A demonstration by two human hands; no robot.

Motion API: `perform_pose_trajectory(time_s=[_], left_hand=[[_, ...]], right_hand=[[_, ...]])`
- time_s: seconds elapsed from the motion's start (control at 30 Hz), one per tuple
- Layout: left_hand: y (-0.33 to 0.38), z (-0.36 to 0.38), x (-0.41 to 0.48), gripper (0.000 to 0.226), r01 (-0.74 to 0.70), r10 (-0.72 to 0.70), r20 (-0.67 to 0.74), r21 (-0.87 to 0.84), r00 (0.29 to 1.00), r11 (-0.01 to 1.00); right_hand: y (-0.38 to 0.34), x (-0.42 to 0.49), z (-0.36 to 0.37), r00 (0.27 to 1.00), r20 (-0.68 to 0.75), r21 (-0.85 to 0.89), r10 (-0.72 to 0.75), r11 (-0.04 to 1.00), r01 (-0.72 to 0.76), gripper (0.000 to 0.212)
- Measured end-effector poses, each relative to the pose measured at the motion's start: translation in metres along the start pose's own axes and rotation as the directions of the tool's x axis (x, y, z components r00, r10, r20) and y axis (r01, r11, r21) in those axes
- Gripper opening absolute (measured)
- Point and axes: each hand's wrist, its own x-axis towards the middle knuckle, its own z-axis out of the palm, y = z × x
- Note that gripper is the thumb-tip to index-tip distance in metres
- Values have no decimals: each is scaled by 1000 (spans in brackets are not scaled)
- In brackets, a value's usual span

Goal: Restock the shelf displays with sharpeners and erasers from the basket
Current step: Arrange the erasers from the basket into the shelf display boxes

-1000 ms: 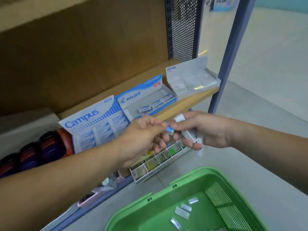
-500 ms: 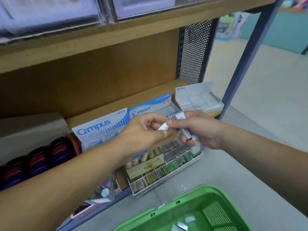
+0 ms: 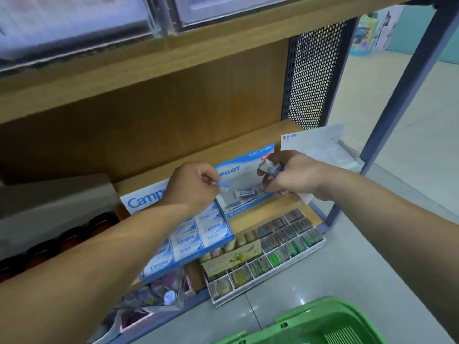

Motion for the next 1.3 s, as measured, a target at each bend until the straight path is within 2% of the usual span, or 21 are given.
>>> perform_pose_trajectory(time_s=[0.1, 0.2, 0.37, 0.43, 0.57, 0.63, 0.77, 0.83, 0.9, 0.97, 1.03, 1.2, 1.3], left_hand=[[2, 12, 3, 13, -32, 26, 50, 114, 998, 993], [-1, 21, 4, 13, -24, 16, 49, 161, 999, 987], [-7, 20, 11, 5, -14, 6, 124, 62, 992, 998], [-7, 20, 12, 2, -28, 13, 160, 96, 987, 995], [-8, 26, 9, 14, -87, 38, 199, 243, 979, 966], [-8, 27, 8, 16, -81, 28, 203, 257, 979, 963], [-10, 24, 6, 15, -41, 2, 185, 205, 983, 978], [-6, 21, 3, 24, -53, 33, 108, 181, 994, 982], [7, 17, -2, 26, -98, 97, 37, 41, 995, 994], [24, 14, -7, 27, -97, 109, 75, -155, 991, 983], [36, 14, -12, 22, -72, 113, 150, -254, 982, 964], [41, 15, -22, 18, -50, 110, 193, -292, 975, 955], [38, -1, -26, 11, 30, 65, 265, -341, 962, 939]], right_hand=[[7, 4, -1, 999, 8, 156, -32, 987, 30, 24], [11, 10, 7, 998, 53, 82, -24, 996, 20, 25], [13, 18, 14, 994, 111, -45, 4, 999, 1, 30], [11, 20, 15, 993, 120, -54, 6, 999, 1, 29], [9, 21, 16, 994, 107, -39, -15, 999, 19, 26], [11, 21, 16, 994, 106, -9, -19, 1000, 20, 25], [17, 19, 15, 997, 76, 181, -19, 983, 5, 24], [17, 15, 13, 990, 142, 307, -2, 951, -42, 27], [15, 8, 10, 968, 249, 381, -13, 921, -85, 27], [11, 3, 10, 948, 317, 399, -20, 910, -115, 25], [9, -1, 11, 937, 348, 412, -20, 901, -134, 24], [3, -13, 13, 891, 440, 390, -110, 918, -79, 31], [-3, -17, 19, 898, 425, 418, -112, 904, -85, 24]])
